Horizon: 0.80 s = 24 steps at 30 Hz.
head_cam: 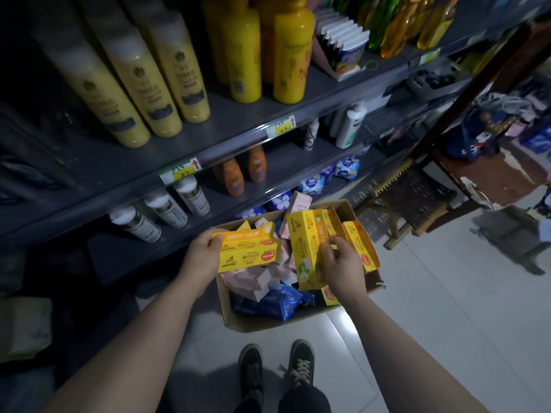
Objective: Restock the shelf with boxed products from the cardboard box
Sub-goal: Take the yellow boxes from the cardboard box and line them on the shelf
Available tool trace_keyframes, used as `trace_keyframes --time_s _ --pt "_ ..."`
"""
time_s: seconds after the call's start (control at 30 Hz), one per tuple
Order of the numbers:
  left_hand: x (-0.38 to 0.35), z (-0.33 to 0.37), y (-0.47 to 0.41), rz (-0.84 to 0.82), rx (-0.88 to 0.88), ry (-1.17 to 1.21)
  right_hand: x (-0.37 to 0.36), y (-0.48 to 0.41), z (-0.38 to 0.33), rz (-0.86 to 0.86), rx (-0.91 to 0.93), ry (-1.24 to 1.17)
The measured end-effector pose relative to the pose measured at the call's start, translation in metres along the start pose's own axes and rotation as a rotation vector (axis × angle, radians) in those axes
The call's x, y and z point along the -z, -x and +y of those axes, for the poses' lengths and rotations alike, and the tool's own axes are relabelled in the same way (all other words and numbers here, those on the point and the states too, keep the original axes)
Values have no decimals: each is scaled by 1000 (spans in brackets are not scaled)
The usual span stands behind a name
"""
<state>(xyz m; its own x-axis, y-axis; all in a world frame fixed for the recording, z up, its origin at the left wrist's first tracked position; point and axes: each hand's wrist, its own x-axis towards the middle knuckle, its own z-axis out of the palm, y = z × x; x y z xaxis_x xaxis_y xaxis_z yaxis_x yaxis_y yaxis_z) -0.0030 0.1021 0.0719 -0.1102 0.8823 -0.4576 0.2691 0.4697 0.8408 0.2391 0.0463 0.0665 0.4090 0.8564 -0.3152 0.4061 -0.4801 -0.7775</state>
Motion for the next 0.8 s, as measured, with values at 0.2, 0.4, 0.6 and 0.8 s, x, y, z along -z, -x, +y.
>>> trace_keyframes --time_s 0.2,0.4,0.6,0.8 --pt "31 33 31 156 86 291 -5 -1 -57 -135 169 -28" --pt "69 53 72 400 34 405 -9 1 -114 -323 362 -99" --pt "87 53 140 675 -27 487 -17 19 -155 -526 585 -72" --pt "100 44 220 947 -22 618 -36 67 -182 -765 691 -107"
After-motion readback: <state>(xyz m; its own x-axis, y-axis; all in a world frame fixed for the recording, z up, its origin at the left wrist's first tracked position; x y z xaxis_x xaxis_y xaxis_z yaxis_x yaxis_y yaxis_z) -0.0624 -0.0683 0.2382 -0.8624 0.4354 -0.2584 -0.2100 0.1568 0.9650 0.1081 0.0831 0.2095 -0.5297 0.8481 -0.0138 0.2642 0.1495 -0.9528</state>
